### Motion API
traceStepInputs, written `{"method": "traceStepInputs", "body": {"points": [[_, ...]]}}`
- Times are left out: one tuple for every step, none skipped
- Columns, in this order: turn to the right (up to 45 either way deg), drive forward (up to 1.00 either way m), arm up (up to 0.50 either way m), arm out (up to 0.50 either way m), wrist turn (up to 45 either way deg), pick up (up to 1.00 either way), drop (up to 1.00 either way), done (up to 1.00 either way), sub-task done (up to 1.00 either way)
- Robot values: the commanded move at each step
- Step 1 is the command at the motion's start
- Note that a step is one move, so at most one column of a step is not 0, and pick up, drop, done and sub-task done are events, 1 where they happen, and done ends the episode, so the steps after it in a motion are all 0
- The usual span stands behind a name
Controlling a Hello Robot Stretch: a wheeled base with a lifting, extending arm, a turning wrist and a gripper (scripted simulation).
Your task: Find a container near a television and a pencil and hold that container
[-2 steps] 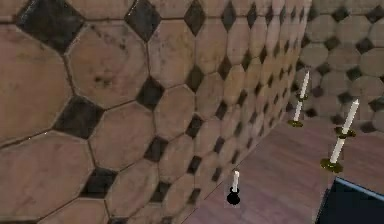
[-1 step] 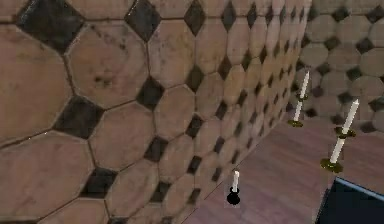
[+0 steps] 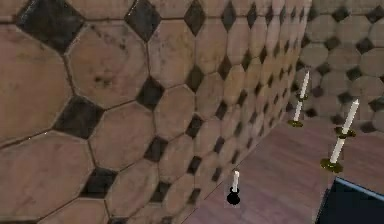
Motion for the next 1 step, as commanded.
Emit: {"method": "traceStepInputs", "body": {"points": [[-45.0, 0.0, 0.0, 0.0, 0.0, 0.0, 0.0, 0.0, 0.0]]}}
